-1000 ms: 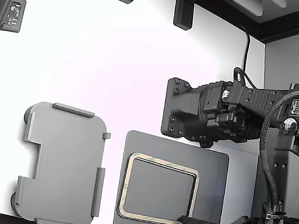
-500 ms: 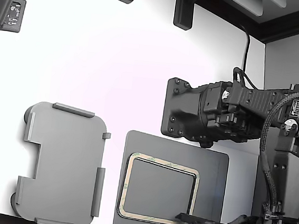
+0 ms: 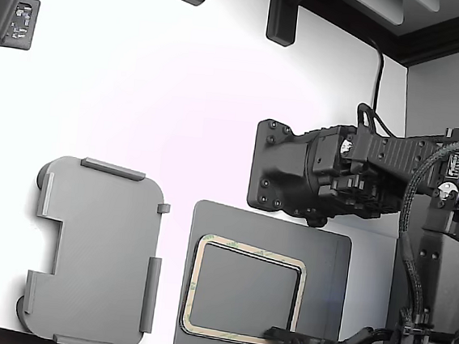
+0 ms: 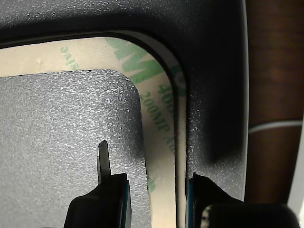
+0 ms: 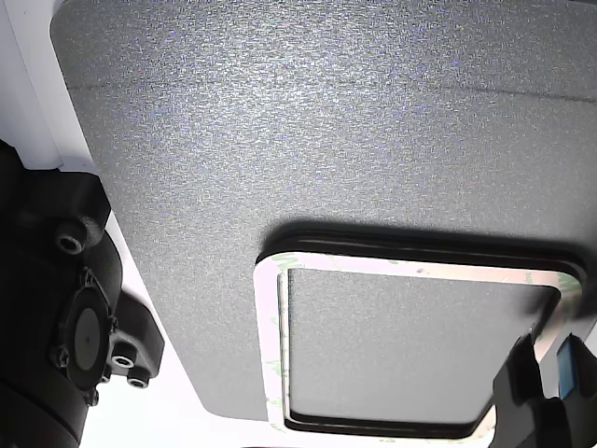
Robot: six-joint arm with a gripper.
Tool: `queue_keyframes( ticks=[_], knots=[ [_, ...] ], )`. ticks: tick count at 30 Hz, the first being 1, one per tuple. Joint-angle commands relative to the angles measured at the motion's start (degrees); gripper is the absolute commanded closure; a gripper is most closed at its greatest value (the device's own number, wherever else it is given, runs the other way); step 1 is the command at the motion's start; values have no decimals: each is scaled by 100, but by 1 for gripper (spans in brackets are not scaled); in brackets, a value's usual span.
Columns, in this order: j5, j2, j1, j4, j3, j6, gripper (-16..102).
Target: Grab top frame and put it into gray box.
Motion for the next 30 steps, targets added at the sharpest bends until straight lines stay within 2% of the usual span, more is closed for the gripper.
queue_keyframes(
  ticks=[1, 5, 13, 15, 16, 19, 20, 26, 30],
  knots=[
    [26, 193, -53, -53, -53, -18, 40],
    [53, 237, -53, -158, 70, -35, 46],
    [79, 255, -53, -167, 79, -62, 49],
    [88, 255, -53, -193, 88, -62, 57],
    [105, 264, -53, -220, 105, -44, 64],
    [114, 281, -53, -369, 158, 62, 95],
    [97, 281, -53, -387, 158, 44, 97],
    [-26, 272, -53, -114, -229, -149, 97],
    [0, 167, -53, 501, -896, -35, 97]
  ],
)
